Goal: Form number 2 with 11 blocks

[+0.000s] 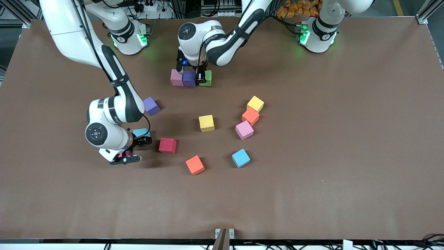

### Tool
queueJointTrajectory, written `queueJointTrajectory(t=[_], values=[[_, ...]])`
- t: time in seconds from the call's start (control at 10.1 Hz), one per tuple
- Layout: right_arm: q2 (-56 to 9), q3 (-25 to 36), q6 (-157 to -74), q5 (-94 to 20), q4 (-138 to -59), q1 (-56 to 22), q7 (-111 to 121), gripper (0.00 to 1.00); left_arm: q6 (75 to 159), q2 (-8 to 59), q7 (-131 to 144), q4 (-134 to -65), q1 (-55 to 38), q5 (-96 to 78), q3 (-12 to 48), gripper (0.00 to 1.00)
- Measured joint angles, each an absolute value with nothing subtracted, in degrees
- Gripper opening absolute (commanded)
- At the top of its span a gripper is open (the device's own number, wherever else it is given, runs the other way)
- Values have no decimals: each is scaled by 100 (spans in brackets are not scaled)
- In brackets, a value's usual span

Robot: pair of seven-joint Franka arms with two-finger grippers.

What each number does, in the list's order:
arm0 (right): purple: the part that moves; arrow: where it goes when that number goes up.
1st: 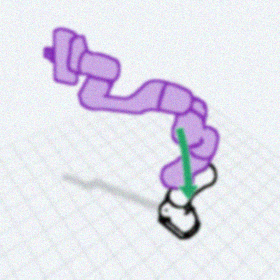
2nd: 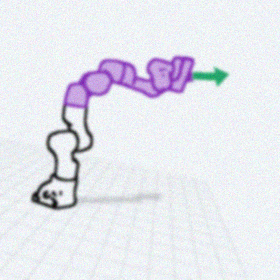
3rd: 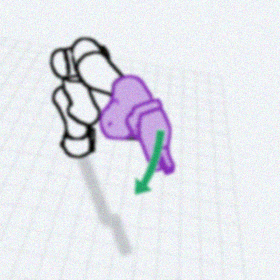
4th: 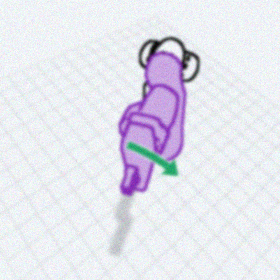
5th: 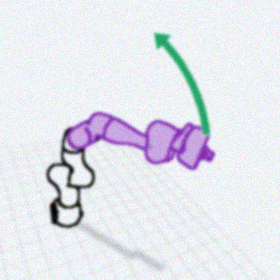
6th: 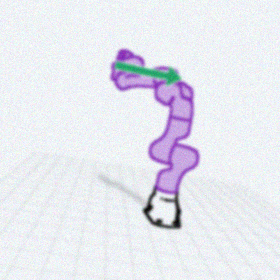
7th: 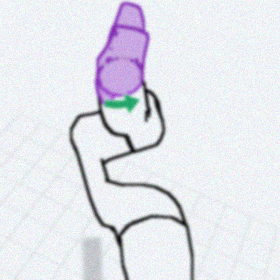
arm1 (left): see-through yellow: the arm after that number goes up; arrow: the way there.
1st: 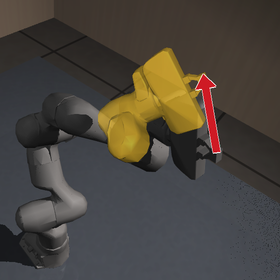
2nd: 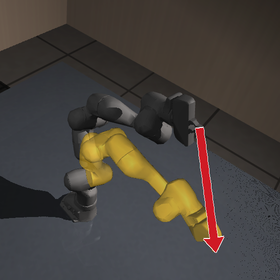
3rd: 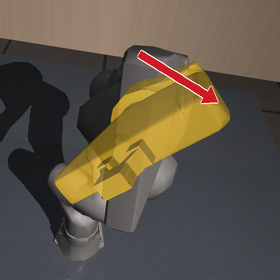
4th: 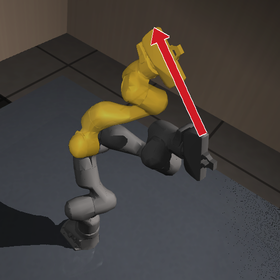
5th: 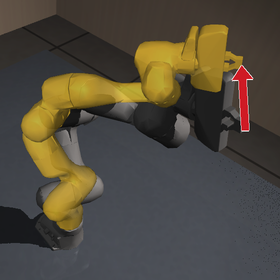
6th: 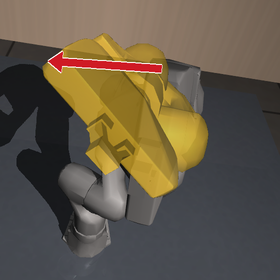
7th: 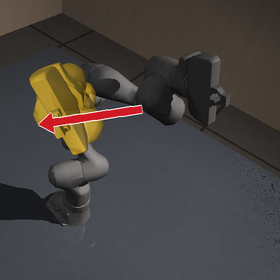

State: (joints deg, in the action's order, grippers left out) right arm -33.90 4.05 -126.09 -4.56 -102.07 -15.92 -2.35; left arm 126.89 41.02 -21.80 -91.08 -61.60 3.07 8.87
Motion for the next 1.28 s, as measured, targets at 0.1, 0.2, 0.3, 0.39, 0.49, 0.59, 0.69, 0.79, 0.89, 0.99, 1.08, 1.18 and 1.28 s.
queueJointTrajectory(t=[0.1, 0.2, 0.3, 0.39, 0.49, 0.59, 0.69, 0.79, 0.89, 0.99, 1.08, 1.18, 1.28], values=[[-3397, 407, -12593, -456, -10228, -1595, -237, 100, 12732, 4144, -2093, -9070, -6173, 312, 891, 0], [-3399, 412, -12582, -456, -10263, -1595, -237, 100, 12767, 4167, -2043, -9044, -6194, 313, 893, 0], [-3401, 412, -12547, -456, -10275, -1595, -237, 100, 12783, 4174, -1997, -9028, -6209, 313, 894, 0], [-3401, 412, -12494, -456, -10275, -1595, -237, 100, 12796, 4178, -1938, -8995, -6214, 313, 896, 0], [-3401, 412, -12459, -456, -10275, -1595, -237, 100, 12798, 4191, -1887, -8952, -6220, 313, 905, 0], [-3401, 412, -12451, -456, -10274, -1595, -237, 100, 12798, 4214, -1860, -8914, -6229, 313, 929, 0], [-3400, 413, -12449, -457, -10263, -1595, -238, 100, 12798, 4236, -1831, -8897, -6243, 313, 938, 0], [-3395, 413, -12449, -457, -10239, -1595, -239, 100, 12798, 4247, -1824, -8892, -6247, 313, 938, 0], [-3389, 414, -12449, -461, -10203, -1595, -242, 100, 12798, 4251, -1823, -8891, -6247, 313, 938, 0], [-3385, 416, -12449, -470, -10158, -1595, -261, 100, 12798, 4254, -1817, -8891, -6249, 313, 940, 0], [-3380, 417, -12457, -484, -10102, -1594, -355, 100, 12812, 4265, -1812, -8890, -6250, 314, 940, 0], [-3374, 415, -12466, -490, -9981, -1598, -532, 100, 12846, 4283, -1811, -8888, -6254, 315, 942, 1], [-3373, 412, -12464, -501, -9812, -1612, -699, 100, 12857, 4289, -1810, -8883, -6264, 326, 942, 2]])
